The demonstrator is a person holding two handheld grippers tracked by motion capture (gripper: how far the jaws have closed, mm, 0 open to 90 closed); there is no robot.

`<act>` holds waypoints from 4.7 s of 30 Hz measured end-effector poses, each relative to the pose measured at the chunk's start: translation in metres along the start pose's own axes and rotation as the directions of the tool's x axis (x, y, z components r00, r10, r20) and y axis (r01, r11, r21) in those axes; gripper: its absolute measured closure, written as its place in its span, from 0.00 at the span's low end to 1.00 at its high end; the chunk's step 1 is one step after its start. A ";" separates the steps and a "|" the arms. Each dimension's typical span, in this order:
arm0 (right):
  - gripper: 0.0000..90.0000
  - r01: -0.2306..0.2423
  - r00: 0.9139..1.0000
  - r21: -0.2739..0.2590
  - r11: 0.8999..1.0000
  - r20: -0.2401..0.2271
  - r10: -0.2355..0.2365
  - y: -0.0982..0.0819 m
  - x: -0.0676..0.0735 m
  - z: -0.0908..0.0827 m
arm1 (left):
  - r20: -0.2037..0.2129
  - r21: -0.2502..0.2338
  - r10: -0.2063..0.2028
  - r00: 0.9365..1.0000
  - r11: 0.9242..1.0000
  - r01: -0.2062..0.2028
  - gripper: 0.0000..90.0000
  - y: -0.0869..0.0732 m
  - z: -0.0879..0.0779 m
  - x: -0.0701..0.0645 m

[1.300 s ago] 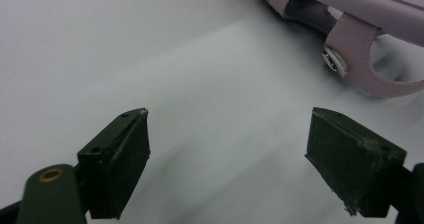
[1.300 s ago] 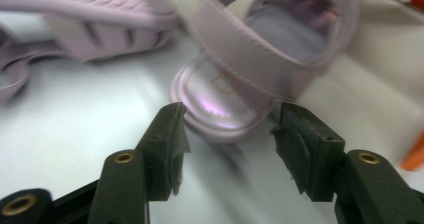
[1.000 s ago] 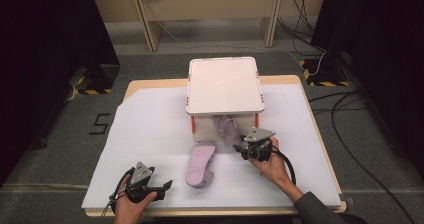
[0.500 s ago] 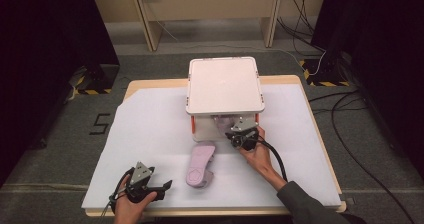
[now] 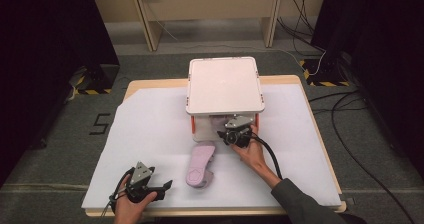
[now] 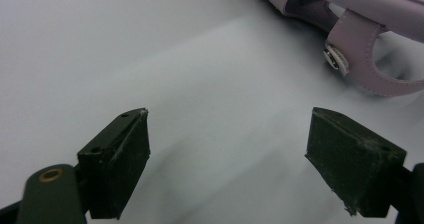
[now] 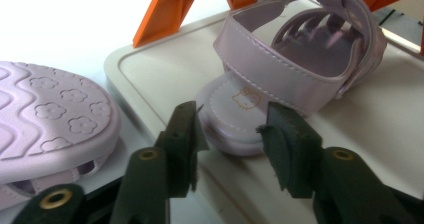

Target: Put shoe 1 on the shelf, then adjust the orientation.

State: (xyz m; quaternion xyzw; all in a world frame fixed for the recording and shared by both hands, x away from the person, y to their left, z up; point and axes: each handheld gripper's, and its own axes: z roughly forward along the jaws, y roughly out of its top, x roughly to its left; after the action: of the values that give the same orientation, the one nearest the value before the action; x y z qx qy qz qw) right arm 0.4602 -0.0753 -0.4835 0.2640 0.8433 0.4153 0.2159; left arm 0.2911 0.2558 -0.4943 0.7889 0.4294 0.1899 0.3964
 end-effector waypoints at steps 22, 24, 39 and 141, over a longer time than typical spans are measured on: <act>0.36 -0.044 0.971 -0.042 0.998 -0.238 0.032 0.010 0.053 -0.053 | 0.013 0.005 -0.010 1.000 1.000 0.010 0.20 0.001 -0.001 0.000; 0.36 -0.033 0.969 -0.043 0.999 -0.244 0.022 0.011 0.056 -0.052 | 0.014 0.004 -0.008 1.000 1.000 0.008 0.20 0.001 -0.001 0.000; 0.35 0.023 0.955 -0.077 0.997 -0.292 -0.044 0.027 0.086 -0.049 | 0.012 0.006 -0.004 1.000 1.000 0.004 0.20 0.000 -0.001 -0.001; 0.95 0.064 0.970 -0.073 0.995 -0.228 -0.080 -0.037 0.025 -0.125 | -0.061 -0.009 -0.043 0.997 0.999 0.042 0.23 -0.004 -0.012 0.007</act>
State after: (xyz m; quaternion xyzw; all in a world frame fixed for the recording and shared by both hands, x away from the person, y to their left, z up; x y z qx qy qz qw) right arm 0.3577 -0.1521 -0.4475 0.1759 0.8577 0.4624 0.1398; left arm 0.2849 0.2687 -0.4904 0.7718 0.4574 0.2073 0.3900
